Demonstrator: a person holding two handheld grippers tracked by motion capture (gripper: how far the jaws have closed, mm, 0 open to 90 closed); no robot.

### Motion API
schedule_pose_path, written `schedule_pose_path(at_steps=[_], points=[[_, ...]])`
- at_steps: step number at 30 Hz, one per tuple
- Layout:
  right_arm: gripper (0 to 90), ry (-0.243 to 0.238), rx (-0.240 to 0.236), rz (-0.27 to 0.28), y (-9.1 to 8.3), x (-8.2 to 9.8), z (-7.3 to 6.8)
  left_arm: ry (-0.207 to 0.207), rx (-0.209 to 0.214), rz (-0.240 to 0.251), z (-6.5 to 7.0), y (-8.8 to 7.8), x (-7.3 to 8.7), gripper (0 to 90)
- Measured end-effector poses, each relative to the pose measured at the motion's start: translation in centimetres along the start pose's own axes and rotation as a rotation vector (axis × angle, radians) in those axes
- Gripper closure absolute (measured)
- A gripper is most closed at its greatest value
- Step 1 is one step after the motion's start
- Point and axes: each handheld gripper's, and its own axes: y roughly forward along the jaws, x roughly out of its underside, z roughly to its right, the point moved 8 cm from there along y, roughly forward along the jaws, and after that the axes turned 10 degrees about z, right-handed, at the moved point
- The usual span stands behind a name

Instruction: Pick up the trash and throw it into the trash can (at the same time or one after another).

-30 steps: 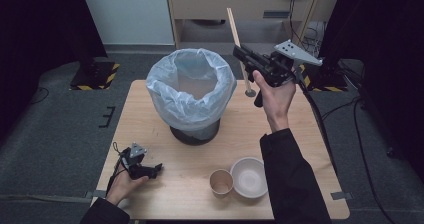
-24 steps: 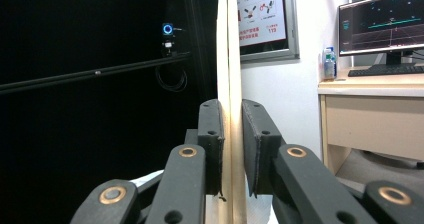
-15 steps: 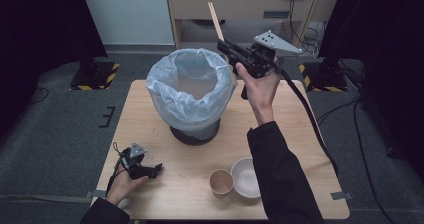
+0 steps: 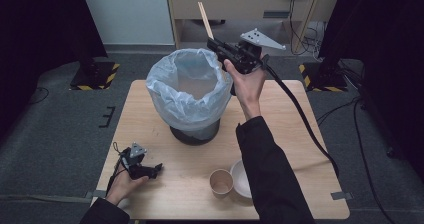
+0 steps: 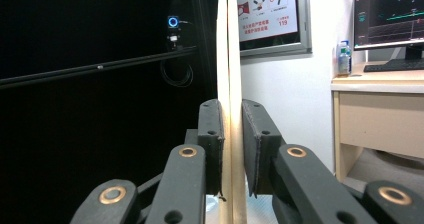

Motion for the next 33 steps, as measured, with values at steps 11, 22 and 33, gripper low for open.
schedule_pose_path(at_steps=[11,22,33], points=[[80.1,0.008,0.001,0.002,1.2,1.0,0.3,0.002,0.002,-0.001,0.0,0.0,0.0,0.0],[80.1,-0.027,-0.014,-0.007,2.6,1.5,-0.7,0.003,0.003,-0.001,0.0,0.0,0.0,0.0],[79.9,-0.068,0.012,-0.059,3.8,2.9,-0.8,0.003,0.003,-0.001,0.0,0.0,0.0,0.0]])
